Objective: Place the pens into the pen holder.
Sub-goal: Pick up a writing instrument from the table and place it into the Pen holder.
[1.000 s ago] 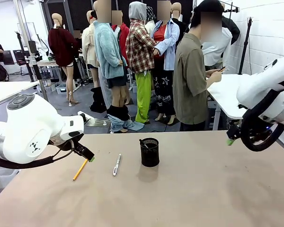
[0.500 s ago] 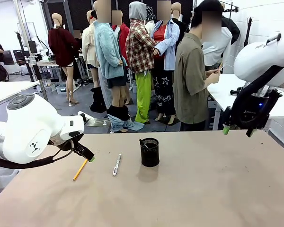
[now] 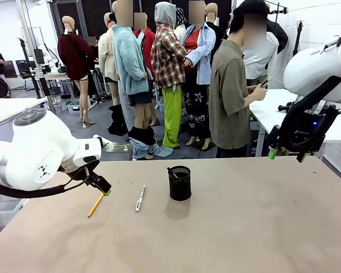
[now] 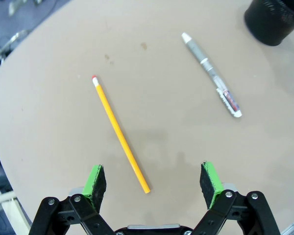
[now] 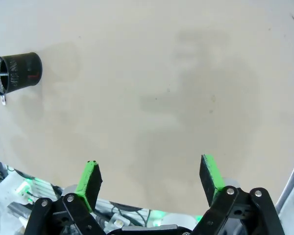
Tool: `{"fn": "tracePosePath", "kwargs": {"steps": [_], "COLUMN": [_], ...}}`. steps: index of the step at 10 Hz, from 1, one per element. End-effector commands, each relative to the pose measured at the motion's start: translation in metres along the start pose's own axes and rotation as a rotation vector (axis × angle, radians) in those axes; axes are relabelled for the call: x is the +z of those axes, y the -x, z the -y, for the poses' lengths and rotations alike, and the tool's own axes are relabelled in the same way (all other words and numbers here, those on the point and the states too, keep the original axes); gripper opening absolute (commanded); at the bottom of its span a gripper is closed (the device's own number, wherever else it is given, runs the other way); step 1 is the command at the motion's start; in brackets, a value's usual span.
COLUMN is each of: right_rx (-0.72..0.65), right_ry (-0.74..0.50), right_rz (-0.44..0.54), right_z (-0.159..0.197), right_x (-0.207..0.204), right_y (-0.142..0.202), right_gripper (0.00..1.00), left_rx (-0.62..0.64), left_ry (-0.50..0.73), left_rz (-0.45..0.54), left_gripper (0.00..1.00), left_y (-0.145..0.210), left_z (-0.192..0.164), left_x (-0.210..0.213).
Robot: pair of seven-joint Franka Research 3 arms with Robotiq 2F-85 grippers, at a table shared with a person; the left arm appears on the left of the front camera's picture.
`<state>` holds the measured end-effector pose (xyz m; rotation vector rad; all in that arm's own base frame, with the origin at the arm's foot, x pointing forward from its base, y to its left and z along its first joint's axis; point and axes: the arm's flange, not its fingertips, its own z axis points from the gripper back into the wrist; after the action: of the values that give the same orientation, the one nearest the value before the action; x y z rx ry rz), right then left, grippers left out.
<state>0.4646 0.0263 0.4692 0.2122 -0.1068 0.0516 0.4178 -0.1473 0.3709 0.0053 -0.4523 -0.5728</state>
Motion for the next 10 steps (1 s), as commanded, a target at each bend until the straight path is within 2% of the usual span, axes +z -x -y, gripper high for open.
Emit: {"fn": "tracePosePath", "kwargs": {"steps": [1, 3, 5, 6, 7, 9, 10], "right_rx": [-0.003, -0.003, -0.003, -0.003, -0.003, -0.003, -0.003], "right_ry": [0.011, 0.011, 0.011, 0.011, 0.011, 0.011, 0.011], "right_rz": [-0.002, -0.002, -0.002, -0.002, -0.002, -0.002, -0.002], "right_z": [-0.002, -0.002, -0.002, -0.002, -0.002, -0.002, -0.002], "right_x": [-0.002, -0.002, -0.002, -0.002, -0.002, -0.002, -0.002], "right_y": [0.001, 0.001, 0.001, 0.001, 0.001, 0.001, 0.001], "right_gripper": [1.0, 1.0, 1.0, 1.0, 1.0, 1.0, 1.0], "left_rx": [0.087, 0.173, 0.196, 0.152, 0.182, 0.173, 0.224], "left_ry": [-0.05, -0.073, -0.065, -0.091, -0.043, -0.045, -0.033], "left_rz": [-0.107, -0.163, -0.207, -0.098, -0.182, -0.166, -0.16], "left_gripper": [1.0, 1.0, 1.0, 1.0, 1.0, 1.0, 1.0], "left_y": [-0.031, -0.043, -0.046, -0.048, -0.036, -0.041, -0.041], "left_z": [-0.002, -0.013, -0.023, -0.023, -0.027, -0.027, -0.029], "left_x": [-0.012, -0.031, -0.058, -0.053, -0.043, -0.053, -0.054]}}
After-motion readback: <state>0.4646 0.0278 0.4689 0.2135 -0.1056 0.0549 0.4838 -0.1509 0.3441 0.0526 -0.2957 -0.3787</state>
